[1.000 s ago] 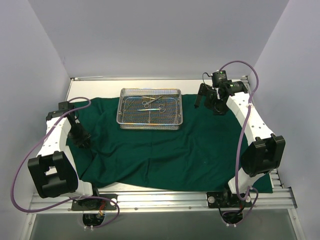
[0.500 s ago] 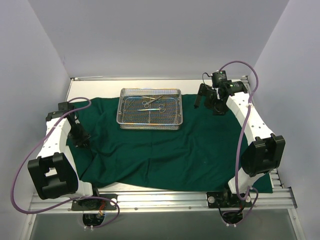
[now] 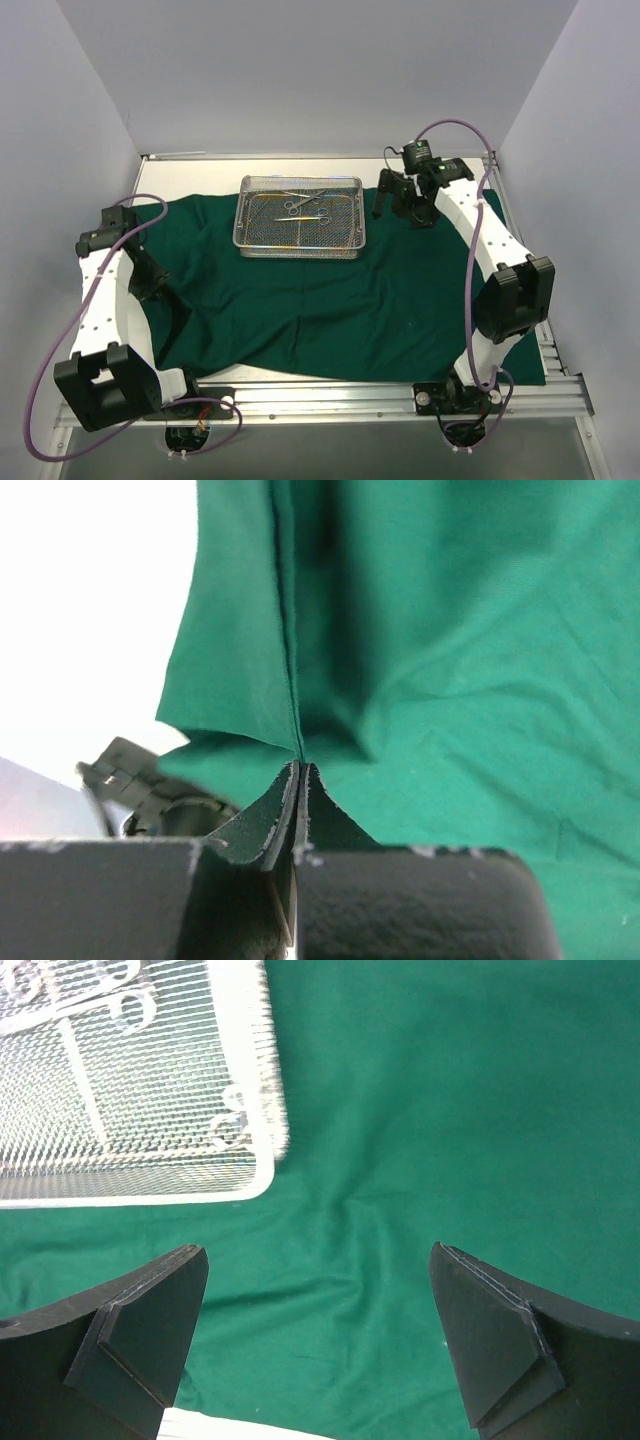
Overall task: Open and lay out the surgical kit
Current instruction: Smooth out the surgical kit at the center of the board.
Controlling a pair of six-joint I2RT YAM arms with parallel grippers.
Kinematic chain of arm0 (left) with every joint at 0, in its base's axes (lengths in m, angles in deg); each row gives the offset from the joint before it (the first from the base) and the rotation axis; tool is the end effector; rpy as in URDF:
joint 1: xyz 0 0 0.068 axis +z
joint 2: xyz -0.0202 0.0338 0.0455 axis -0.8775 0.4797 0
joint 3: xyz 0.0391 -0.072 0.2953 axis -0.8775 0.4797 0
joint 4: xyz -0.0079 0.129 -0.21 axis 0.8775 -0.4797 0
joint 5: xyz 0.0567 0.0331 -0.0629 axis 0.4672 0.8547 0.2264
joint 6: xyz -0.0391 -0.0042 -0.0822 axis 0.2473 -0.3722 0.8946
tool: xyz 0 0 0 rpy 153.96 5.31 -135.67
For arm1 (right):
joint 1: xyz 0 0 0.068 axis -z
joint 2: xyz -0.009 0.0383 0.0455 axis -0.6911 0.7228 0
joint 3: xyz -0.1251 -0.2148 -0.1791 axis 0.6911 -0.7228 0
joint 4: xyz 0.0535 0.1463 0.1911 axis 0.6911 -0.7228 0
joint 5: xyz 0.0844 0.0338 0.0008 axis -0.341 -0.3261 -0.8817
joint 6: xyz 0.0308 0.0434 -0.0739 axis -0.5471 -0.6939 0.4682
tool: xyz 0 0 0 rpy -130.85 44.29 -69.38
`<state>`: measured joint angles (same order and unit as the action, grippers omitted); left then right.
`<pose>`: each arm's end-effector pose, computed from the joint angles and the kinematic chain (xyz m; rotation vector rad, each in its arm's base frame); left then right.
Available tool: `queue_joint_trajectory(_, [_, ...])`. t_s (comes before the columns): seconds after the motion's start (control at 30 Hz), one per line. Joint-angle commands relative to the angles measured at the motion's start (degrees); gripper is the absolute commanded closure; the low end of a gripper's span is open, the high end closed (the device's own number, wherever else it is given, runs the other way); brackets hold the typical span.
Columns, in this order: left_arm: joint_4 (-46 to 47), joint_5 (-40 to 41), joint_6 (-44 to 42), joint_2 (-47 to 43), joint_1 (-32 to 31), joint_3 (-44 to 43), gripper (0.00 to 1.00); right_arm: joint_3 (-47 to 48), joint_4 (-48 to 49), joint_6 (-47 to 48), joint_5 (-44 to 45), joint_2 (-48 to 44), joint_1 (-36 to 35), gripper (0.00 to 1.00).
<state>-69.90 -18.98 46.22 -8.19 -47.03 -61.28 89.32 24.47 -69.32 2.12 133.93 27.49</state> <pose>0.1953 0.0562 0.2766 -1.0561 2.7145 0.0712 0.3761 0.1168 0.3318 0.2066 2.4520 0.4499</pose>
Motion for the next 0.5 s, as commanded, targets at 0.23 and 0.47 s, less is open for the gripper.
queue_joint_trajectory(0.23, [-22.9, 22.2, 19.9, -4.5, 5.0, -6.4, 0.98, 9.3, -1.3, 2.5, 1.9, 6.0, -12.3, 0.0])
queue_joint_trajectory(0.47, [-25.8, 18.2, 21.5, -6.6, 13.9, -4.9, 0.98, 10.3, -1.5, 1.9, 1.9, 6.1, -13.5, 0.0])
